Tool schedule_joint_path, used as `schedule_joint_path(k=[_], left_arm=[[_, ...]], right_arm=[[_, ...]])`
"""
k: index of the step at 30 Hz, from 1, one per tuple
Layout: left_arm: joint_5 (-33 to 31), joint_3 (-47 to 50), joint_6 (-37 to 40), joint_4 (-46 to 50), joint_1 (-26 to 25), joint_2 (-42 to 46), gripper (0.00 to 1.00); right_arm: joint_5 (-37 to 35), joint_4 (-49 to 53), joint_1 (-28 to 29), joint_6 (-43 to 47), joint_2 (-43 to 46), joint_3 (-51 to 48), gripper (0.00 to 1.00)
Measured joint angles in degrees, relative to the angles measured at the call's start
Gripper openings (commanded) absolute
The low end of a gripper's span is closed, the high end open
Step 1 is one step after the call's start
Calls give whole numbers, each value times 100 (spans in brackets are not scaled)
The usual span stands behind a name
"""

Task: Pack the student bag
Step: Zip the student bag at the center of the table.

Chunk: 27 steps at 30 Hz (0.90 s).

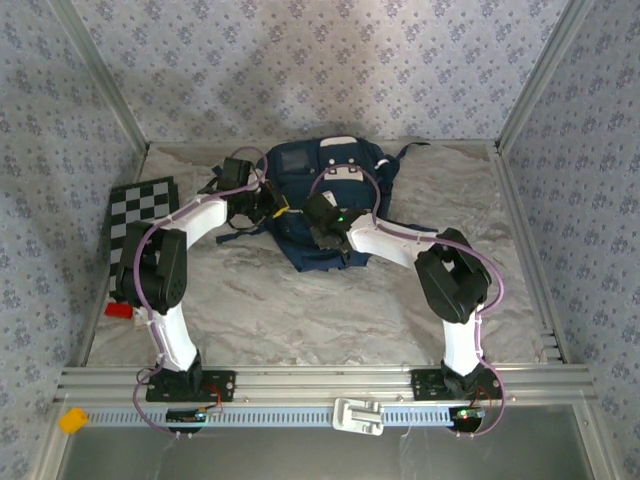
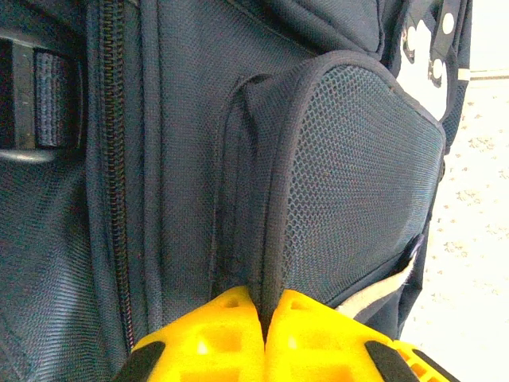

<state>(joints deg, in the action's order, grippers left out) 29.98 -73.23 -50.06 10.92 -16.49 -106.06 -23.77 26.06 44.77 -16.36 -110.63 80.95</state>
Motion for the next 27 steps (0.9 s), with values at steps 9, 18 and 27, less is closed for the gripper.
schedule_joint_path(k=[9, 18, 27], left_arm=[[2, -11, -20, 22, 0, 0, 0], [68, -11, -17, 133, 85, 35, 0], [391, -610, 4, 636, 254, -15, 10]], right_arm=[[-127, -13, -42, 286, -61, 0, 8], [-177, -149, -70, -105, 380, -518, 0], [50, 138, -247, -767, 1060, -763, 0]])
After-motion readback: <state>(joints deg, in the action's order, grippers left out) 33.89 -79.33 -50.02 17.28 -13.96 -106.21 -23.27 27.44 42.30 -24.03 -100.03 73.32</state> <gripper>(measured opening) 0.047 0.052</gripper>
